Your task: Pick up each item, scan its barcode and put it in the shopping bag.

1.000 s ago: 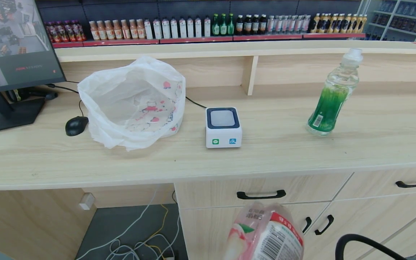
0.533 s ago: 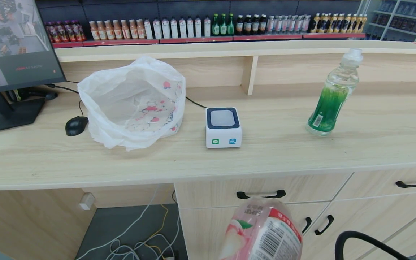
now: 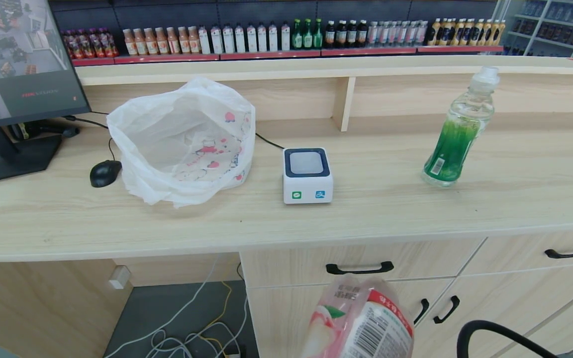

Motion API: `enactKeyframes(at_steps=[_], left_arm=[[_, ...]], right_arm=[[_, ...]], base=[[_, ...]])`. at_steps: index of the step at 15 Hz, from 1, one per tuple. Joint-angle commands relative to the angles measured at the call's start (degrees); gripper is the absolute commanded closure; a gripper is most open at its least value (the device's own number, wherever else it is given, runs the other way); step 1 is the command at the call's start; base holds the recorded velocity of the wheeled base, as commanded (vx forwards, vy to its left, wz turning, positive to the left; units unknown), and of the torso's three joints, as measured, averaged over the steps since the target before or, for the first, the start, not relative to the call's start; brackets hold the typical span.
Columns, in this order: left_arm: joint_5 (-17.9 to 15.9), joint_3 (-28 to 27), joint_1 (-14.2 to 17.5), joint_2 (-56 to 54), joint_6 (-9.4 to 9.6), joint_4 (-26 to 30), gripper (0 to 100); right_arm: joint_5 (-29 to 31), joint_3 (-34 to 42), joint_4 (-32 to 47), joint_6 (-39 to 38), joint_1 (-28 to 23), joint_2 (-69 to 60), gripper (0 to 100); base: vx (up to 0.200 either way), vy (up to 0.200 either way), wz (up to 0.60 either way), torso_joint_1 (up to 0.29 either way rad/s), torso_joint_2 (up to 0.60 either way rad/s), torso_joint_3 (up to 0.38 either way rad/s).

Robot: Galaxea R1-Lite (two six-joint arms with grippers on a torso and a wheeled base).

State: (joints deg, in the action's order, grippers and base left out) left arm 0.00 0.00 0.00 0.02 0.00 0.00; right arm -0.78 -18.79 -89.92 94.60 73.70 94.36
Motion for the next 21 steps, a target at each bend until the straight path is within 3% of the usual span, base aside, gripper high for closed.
enactKeyframes(at_steps=[1, 4, 11, 13, 15, 17, 19, 21], left_arm=[[0.0, 0.0, 0.0, -0.02, 0.0, 0.0, 0], [0.0, 0.0, 0.0, -0.02, 0.0, 0.0, 0], [0.0, 0.0, 0.0, -0.02, 0.0, 0.0, 0], [0.0, 0.0, 0.0, -0.02, 0.0, 0.0, 0], [0.0, 0.0, 0.0, -0.02, 0.0, 0.0, 0], [0.0, 0.0, 0.0, -0.02, 0.0, 0.0, 0], [0.0, 0.0, 0.0, -0.02, 0.0, 0.0, 0], [0.0, 0.0, 0.0, -0.02, 0.0, 0.0, 0]], right_arm=[[-0.1, -0.37, -0.08, -0.82, 0.04, 0.13, 100], [-0.36, 0.06, -0.08, -8.29, -0.84, -2.07, 100], [0.25, -0.37, -0.08, -30.97, -8.58, -8.93, 100], [0.87, -0.37, -0.08, -44.15, -11.92, -9.19, 100], [2.63, -0.64, -0.08, -52.5, -14.11, -8.84, 100], [2.01, 0.24, -0.08, -65.77, -23.26, -7.78, 100], [-1.07, 2.26, 2.99, -74.03, -29.23, -7.52, 100], [-1.15, -0.64, 6.77, -81.68, -33.27, -6.46, 100]], base=[[0.0, 0.0, 0.0, 0.0, 0.0, 0.0], [0.0, 0.0, 0.0, 0.0, 0.0, 0.0], [0.0, 0.0, 0.0, 0.0, 0.0, 0.0], [0.0, 0.0, 0.0, 0.0, 0.0, 0.0], [0.0, 0.0, 0.0, 0.0, 0.0, 0.0], [0.0, 0.0, 0.0, 0.0, 0.0, 0.0], [0.0, 0.0, 0.0, 0.0, 0.0, 0.0], [0.0, 0.0, 0.0, 0.0, 0.0, 0.0]])
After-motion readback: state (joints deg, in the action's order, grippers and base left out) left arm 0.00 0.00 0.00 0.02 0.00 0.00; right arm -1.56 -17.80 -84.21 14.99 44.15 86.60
